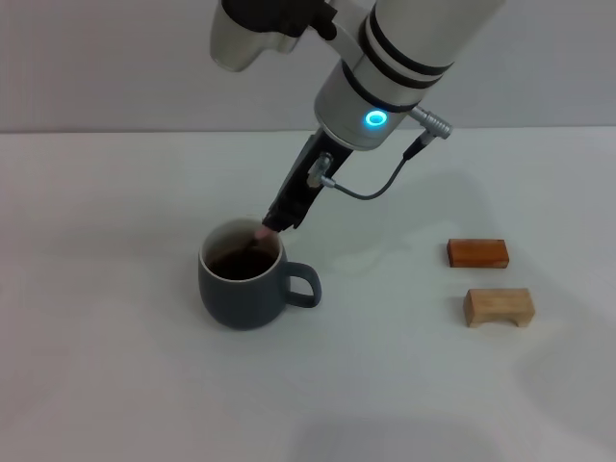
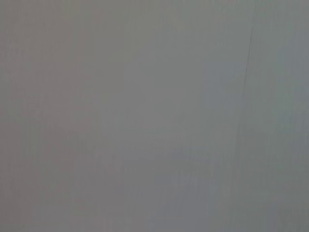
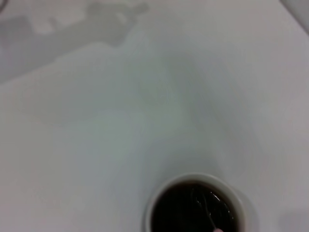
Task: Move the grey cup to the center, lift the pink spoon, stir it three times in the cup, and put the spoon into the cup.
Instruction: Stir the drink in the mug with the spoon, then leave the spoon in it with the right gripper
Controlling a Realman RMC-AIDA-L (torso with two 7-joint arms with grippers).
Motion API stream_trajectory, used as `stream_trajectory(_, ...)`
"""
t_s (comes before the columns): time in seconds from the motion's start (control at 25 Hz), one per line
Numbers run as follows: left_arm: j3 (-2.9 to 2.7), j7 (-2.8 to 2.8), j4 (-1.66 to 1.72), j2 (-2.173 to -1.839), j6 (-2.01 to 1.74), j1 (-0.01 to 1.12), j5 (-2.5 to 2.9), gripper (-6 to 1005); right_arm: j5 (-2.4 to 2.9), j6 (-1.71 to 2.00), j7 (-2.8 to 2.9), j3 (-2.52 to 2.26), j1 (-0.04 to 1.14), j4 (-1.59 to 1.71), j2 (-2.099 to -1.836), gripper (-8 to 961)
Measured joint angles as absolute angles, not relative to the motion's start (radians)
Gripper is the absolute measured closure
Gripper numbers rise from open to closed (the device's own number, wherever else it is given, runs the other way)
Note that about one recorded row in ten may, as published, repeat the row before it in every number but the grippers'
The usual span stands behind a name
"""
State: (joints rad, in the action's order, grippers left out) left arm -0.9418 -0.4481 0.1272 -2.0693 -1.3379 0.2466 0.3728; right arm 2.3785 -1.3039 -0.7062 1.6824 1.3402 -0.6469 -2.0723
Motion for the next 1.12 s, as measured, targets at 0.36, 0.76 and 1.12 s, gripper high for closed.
stream_trajectory(0.36,-0.940,-0.448,0.127,-2.069,-1.338,0.249,0.373,982,2.382,-1.347,-0.702,1.682,1.342,-0.648,-2.074,763)
stream_trajectory(0.76,-0.940,-0.448,0.127,-2.069,-1.341,0.248,0.373,982,2.366,-1.323,-0.702,1.648,1.338,-0.647,-2.078,724)
stream_trajectory(1.12,-0.940,-0.448,0.127,-2.069,-1.349,0.246,0.373,981,2.368,-1.304,-0.674,1.568,1.336,-0.651,-2.081,688)
